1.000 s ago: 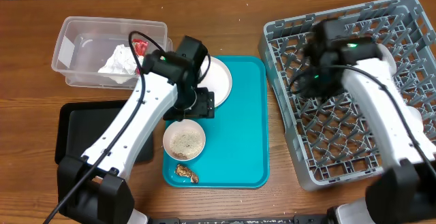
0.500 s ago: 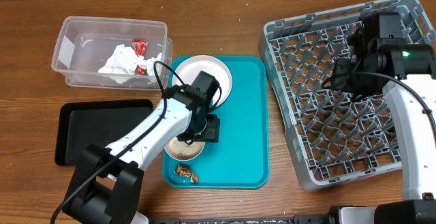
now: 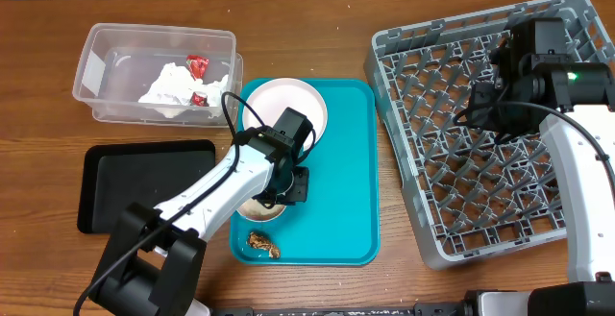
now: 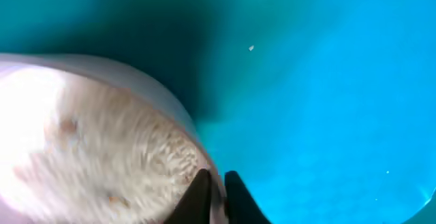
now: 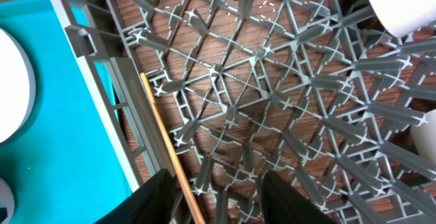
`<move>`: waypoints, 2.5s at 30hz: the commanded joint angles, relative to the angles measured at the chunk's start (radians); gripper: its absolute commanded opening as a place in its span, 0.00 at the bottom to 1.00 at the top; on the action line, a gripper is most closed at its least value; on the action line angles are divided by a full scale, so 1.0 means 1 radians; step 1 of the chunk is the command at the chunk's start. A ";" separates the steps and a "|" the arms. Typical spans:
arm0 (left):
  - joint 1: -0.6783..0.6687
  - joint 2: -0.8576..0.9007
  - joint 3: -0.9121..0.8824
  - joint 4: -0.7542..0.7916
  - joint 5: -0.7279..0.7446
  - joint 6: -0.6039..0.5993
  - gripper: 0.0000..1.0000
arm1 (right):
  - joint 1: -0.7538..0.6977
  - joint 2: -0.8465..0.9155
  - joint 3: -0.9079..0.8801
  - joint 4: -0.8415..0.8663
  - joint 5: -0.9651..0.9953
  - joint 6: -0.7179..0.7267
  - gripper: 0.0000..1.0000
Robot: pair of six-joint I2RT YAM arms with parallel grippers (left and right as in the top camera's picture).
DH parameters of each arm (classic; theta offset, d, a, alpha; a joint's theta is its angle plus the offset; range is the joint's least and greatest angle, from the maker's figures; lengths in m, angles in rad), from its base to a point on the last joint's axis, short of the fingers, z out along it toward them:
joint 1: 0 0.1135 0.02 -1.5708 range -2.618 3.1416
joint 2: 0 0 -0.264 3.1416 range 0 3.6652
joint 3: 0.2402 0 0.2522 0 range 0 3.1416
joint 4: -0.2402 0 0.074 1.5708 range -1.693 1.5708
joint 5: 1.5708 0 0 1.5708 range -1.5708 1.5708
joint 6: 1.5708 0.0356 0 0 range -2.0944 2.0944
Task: Sort waste into correct bins and load items into the dishwasher
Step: 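Grasp the small white rice bowl with the left gripper, then carry the bowl left and tip the rice onto the black tray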
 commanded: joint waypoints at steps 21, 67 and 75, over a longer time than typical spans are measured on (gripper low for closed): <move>0.036 -0.016 0.373 -0.375 -0.122 -0.003 0.04 | -0.004 -0.002 0.016 -0.004 -0.006 0.003 0.45; 1.304 0.076 0.041 -0.382 1.172 0.923 0.04 | -0.004 -0.002 0.016 -0.027 0.011 0.004 0.45; 1.304 0.076 0.041 -0.381 1.186 0.927 0.04 | -0.004 -0.002 0.016 -0.028 0.011 0.004 0.45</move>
